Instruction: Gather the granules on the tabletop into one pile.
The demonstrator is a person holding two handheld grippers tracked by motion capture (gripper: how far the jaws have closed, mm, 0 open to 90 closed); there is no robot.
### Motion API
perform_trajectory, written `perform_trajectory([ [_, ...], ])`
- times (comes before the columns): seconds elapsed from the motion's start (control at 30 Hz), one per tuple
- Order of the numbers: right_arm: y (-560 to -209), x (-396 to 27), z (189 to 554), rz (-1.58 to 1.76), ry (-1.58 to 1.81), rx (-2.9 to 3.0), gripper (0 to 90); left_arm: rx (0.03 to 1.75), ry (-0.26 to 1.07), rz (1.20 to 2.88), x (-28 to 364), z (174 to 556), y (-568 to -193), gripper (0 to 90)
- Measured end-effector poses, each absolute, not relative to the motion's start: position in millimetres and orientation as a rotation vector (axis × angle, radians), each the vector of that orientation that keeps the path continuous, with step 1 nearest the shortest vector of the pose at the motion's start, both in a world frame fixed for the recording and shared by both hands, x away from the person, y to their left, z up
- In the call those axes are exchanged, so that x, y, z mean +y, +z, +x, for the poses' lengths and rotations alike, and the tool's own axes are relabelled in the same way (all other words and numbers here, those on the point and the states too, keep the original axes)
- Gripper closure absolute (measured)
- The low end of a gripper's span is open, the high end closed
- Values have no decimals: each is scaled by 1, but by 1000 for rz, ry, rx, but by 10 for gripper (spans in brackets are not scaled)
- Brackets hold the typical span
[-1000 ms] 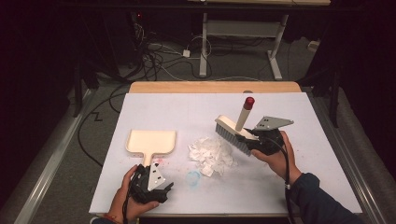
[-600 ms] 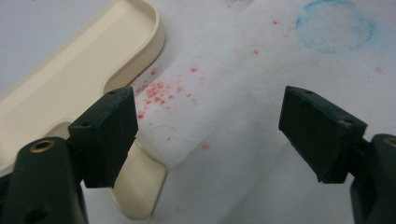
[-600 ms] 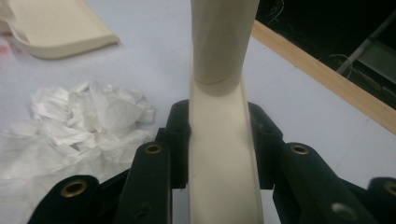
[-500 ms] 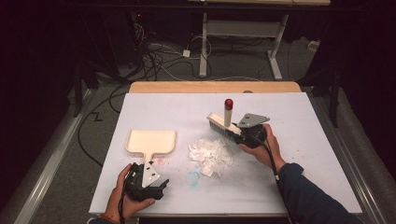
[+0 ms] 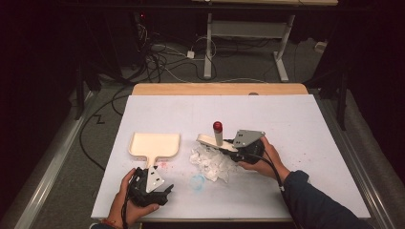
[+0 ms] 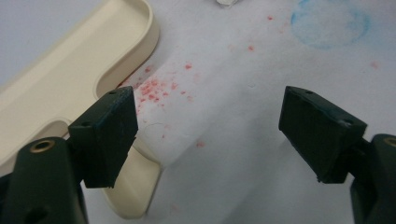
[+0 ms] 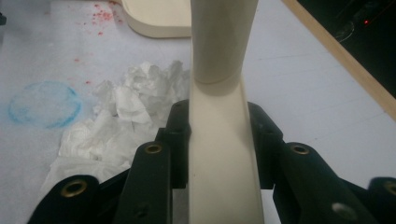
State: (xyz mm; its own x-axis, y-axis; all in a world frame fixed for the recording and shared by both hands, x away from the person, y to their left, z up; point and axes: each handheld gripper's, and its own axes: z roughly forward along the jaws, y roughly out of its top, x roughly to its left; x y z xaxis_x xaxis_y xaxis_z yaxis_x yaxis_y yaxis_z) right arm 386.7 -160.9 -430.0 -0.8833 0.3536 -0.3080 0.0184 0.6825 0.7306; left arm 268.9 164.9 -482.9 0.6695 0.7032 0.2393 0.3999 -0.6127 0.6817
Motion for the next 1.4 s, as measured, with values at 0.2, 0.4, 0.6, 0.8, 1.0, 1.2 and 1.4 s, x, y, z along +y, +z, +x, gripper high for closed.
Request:
perform_trajectory([
  [0.2,-409,-180,384,393,1240,2340,684,858,652,2288,163,270,-484,190],
  [0.4,-386,-197,372,387,1326,2312,684,846,666,2294,164,270,-484,190],
  [0.6,-379,-205,349,345,1379,2372,683,859,653,2296,163,269,-484,190],
  [0.8,-388,-193,330,283,1436,2489,683,852,661,2295,163,268,-482,190],
  [1.0,-416,-171,325,243,1388,2637,683,859,670,2275,168,267,-480,190],
  [1.2,-437,-162,327,239,1340,2656,683,862,667,2270,170,266,-480,190],
  [1.4,-438,-169,339,318,1307,2575,684,859,669,2276,169,266,-480,190],
])
